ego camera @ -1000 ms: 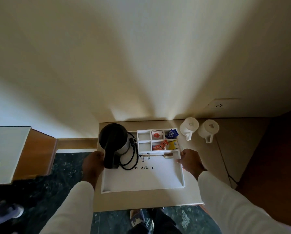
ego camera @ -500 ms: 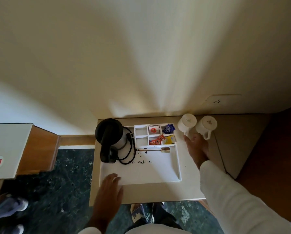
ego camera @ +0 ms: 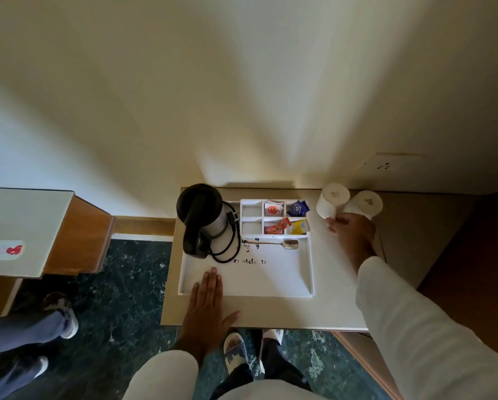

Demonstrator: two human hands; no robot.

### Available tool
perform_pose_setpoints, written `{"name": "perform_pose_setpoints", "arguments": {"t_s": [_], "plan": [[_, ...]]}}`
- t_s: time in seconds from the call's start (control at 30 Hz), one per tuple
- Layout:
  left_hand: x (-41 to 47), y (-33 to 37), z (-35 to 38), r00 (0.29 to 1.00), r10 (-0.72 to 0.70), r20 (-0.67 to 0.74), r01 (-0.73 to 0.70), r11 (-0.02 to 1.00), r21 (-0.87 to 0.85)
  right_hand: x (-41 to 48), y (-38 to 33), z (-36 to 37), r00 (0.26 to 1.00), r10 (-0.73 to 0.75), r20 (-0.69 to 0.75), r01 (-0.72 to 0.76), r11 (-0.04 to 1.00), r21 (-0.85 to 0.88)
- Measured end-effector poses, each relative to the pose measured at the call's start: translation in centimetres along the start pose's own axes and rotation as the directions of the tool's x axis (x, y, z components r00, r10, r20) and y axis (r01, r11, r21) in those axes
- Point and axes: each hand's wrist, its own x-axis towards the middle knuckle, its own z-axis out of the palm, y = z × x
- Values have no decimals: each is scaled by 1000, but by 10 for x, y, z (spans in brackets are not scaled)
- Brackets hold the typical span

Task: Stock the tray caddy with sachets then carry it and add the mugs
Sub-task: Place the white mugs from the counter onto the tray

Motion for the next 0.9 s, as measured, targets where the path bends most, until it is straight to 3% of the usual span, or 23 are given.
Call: {"name": "perform_pose_setpoints", "arguments": {"t_s": [0.1, 0.23, 0.4, 0.9], "plan": [[1, -1, 4, 1000, -11, 21, 11, 1000, -8, -34, -7, -9, 999, -49, 23, 45, 991, 125], [3, -2, 10, 999, -12, 44, 11, 1000, 22, -95, 0, 11, 968, -174, 178, 137, 970, 203], [4, -4, 11, 999, -11, 39, 10, 1000, 16, -151, 19, 67, 920, -154, 359, 86, 976, 199], [4, -2, 14, 999, -19, 28, 18, 1000, 25, -150, 34, 113, 921, -128, 367, 110, 991, 72]]}}
